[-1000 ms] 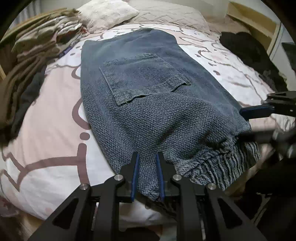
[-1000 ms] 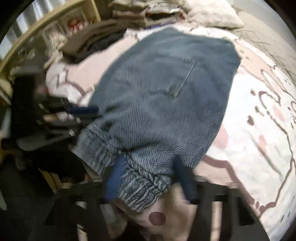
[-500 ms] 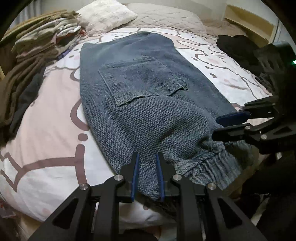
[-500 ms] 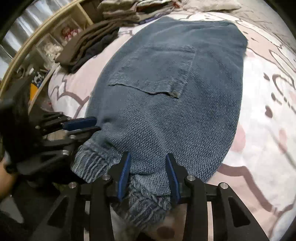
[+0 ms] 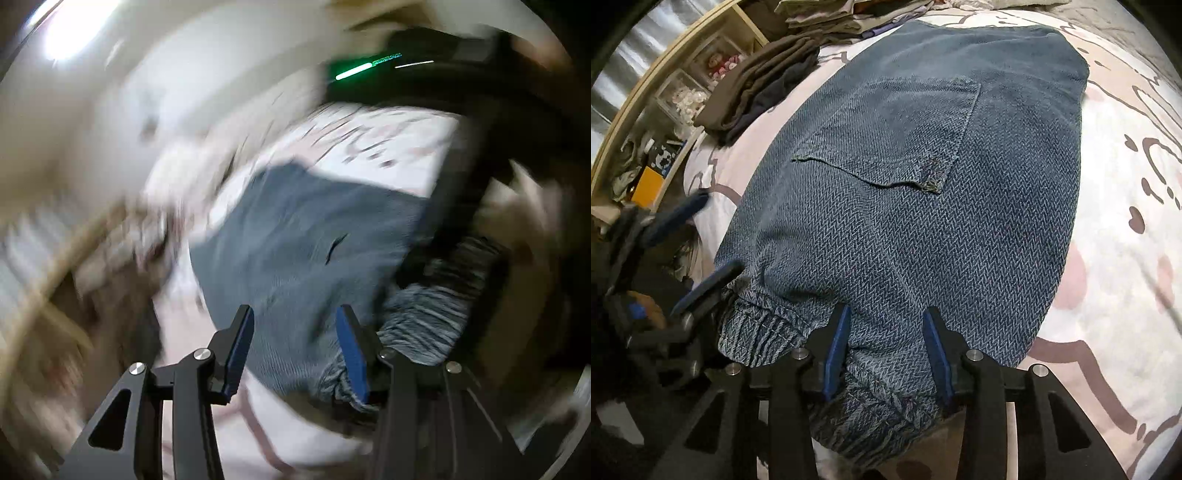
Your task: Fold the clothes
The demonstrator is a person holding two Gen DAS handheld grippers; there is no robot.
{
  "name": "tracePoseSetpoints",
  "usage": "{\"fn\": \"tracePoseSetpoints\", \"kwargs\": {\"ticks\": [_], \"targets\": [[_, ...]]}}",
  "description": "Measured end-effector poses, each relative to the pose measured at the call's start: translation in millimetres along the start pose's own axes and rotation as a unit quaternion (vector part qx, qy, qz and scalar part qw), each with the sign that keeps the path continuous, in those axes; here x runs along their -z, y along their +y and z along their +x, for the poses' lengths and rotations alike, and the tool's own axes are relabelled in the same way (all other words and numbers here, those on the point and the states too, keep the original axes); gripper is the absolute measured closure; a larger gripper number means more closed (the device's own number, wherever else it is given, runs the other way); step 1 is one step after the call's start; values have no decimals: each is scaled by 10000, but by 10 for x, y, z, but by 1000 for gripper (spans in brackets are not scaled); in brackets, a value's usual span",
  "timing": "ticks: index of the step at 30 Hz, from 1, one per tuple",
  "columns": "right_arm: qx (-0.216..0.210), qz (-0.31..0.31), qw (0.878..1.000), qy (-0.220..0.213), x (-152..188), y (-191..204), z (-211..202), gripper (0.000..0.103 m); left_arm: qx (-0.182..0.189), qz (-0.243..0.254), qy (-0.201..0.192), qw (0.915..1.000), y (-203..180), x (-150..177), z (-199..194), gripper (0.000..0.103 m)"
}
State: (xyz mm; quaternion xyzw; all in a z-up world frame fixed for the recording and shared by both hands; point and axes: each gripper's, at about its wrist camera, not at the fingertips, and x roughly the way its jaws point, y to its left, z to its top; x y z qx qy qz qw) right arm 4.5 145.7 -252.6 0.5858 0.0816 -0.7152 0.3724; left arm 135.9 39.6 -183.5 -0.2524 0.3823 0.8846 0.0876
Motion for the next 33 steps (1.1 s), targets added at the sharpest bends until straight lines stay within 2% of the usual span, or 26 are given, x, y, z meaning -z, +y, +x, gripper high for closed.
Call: {"fn": "tracePoseSetpoints", "kwargs": {"ticks": [2, 4, 7, 9, 11, 13, 15, 18, 21, 24, 27, 29, 33], "targets": [[33, -23, 10000, 37, -10, 8, 9, 62, -100, 942, -419, 9946, -177, 40, -132, 57], [48, -35, 10000, 65, -20, 10, 16, 62, 50, 1553, -701, 9854, -277, 176, -242, 57], [39, -5, 10000, 74, -50, 28, 20, 62, 275, 2444, -1103, 9630, -420, 385, -400, 57], [22, -6, 9999, 103, -52, 19, 23, 62, 421, 2926, -1229, 9474, -447, 573, -431, 57], [0, -1, 9999, 132, -50, 3, 24, 62, 442, 3364, -1225, 9327, -465, 725, -413, 54], [-18, 7, 9999, 152, -46, -13, 26, 62, 391, 3627, -1292, 9221, -459, 844, -389, 45], [-25, 4, 9999, 166, -42, -20, 25, 62, 215, 3837, -1410, 9124, -481, 954, -352, 44], [-38, 8, 9998, 185, -39, -28, 25, 61, 149, 4057, -1606, 8997, -567, 1061, -381, 44], [-49, 27, 9998, 185, -37, -29, 26, 61, 265, 4197, -1595, 8932, -623, 1140, -428, 44], [-66, 48, 9998, 170, -31, -33, 28, 61, 139, 4302, -1607, 8882, -634, 1220, -397, 44], [-86, 60, 9998, 176, -39, -40, 37, 61, -262, 4057, -1474, 9017, -626, 1210, -305, 44], [-91, 68, 9998, 177, -40, -47, 39, 61, -385, 3951, -1442, 9064, -614, 1186, -252, 33], [-73, 68, 9998, 167, -44, -46, 40, 61, -580, 4309, -1663, 8850, -694, 1248, -202, 27]]}}
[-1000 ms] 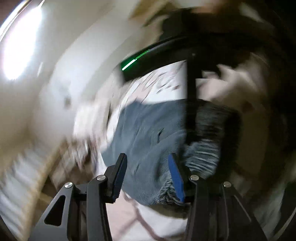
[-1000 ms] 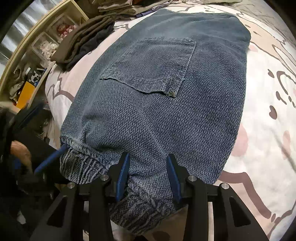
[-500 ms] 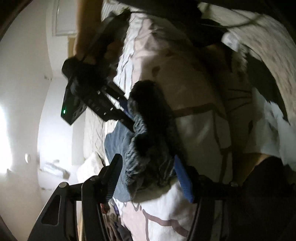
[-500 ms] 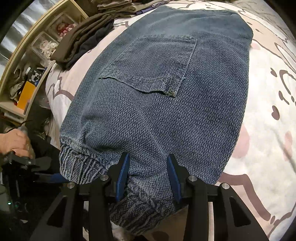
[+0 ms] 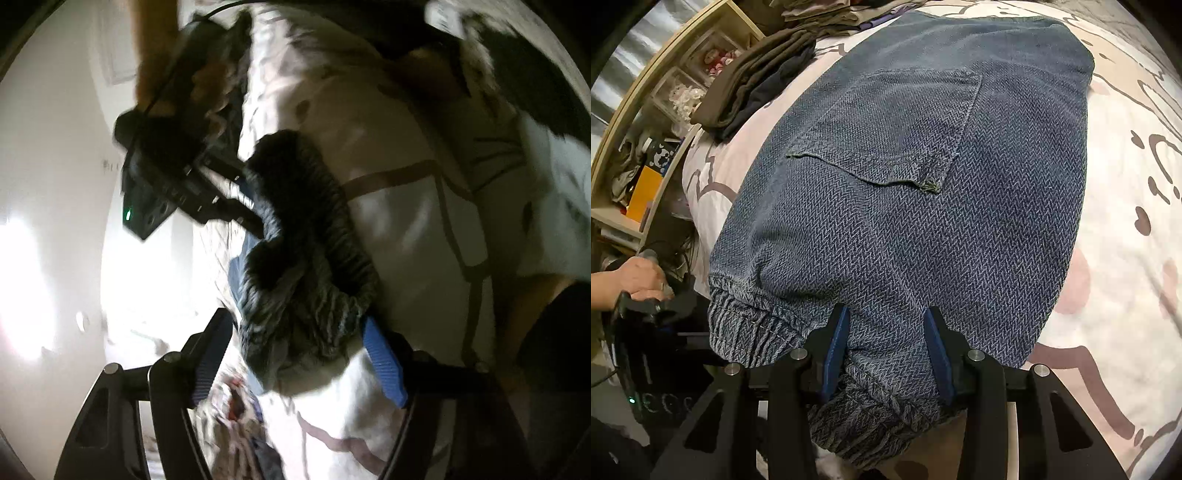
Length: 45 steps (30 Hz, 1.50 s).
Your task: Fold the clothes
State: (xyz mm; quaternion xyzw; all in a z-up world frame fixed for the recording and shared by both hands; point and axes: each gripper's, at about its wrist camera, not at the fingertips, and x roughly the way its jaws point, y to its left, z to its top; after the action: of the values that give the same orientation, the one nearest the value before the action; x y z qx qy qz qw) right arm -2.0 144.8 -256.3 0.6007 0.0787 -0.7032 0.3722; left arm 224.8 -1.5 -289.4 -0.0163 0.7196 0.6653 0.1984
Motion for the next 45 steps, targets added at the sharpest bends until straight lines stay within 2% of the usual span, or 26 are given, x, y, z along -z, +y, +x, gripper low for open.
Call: {"fn": "tracePoseSetpoints", "kwargs": {"ticks": [4, 8, 11, 12, 15, 16, 17, 18, 19, 21, 24, 25, 26, 28, 30, 32, 34, 38, 39, 41, 44, 45], "targets": [[12, 12, 10000, -36, 7, -2, -17, 61, -126, 294, -89, 9994, -22, -26, 44, 11], [-52, 85, 9999, -70, 12, -22, -55, 61, -99, 475, -107, 9988, -9, -72, 149, 10], [-500, 426, 9978, -87, -28, -92, -207, 61, 59, 392, -88, 9992, 42, -107, 196, 10], [-423, 281, 9983, -286, -11, -63, -327, 61, 112, 351, -82, 9993, 62, -121, 205, 10], [-178, -164, 9958, -878, 43, 26, -683, 60, 410, 40, 45, 9991, 155, -135, 202, 23], [254, -474, 9938, -968, 99, 72, -719, 42, 459, -54, 109, 9989, 173, -144, 196, 27], [686, -783, 9889, -1056, 155, 118, -754, 32, 508, -153, 172, 9984, 195, -155, 191, 30], [1116, -1089, 9812, -1140, 211, 164, -790, 28, 560, -278, 230, 9978, 232, -173, 188, 36], [1542, -1392, 9705, -1222, 266, 209, -825, 28, 611, -403, 288, 9969, 270, -191, 186, 43], [2372, -1983, 9411, -1369, 379, 298, -893, 28, 736, -670, 415, 9942, 353, -226, 187, 54], [2980, -2618, 9094, -1251, 572, 227, -797, 28, 1208, -1310, 745, 9812, 602, -262, 279, 58], [3257, -2949, 8893, -1268, 681, 202, -752, 28, 1358, -1538, 850, 9750, 685, -270, 309, 60], [3564, -3307, 8642, -1294, 793, 184, -699, 28, 1481, -1828, 937, 9674, 770, -265, 337, 60], [3912, -3889, 8234, -1331, 979, 145, -596, 28, 1715, -2401, 1098, 9492, 938, -253, 393, 61], [4020, -4537, 7834, -1371, 1181, 173, -463, 28, 1838, -2945, 1126, 9310, 1095, -224, 431, 62], [3973, -5185, 7422, -1496, 1396, 246, -355, 28, 1855, -3268, 1082, 9204, 1205, -244, 482, 62], [3927, -5761, 6976, -1651, 1570, 350, -210, 28, 1817, -3372, 1049, 9177, 1246, -250, 477, 63], [4192, -6685, 5909, -1679, 1772, 447, 299, 28, 1721, -3385, 996, 9197, 1225, -234, 488, 64], [4284, -6792, 5680, -1801, 1785, 459, 390, 28, 1683, -3385, 965, 9207, 1207, -180, 484, 64], [4346, -6867, 5444, -2077, 1758, 498, 450, 28, 1603, -3364, 899, 9236, 1171, -80, 475, 64], [4437, -6681, 5550, -2208, 1553, 603, 458, 28, 1374, -2894, 737, 9444, 1026, -70, 507, 64], [4393, -6755, 5481, -2244, 1527, 631, 484, 28, 1209, -2589, 613, 9564, 948, -86, 460, 64]]}}
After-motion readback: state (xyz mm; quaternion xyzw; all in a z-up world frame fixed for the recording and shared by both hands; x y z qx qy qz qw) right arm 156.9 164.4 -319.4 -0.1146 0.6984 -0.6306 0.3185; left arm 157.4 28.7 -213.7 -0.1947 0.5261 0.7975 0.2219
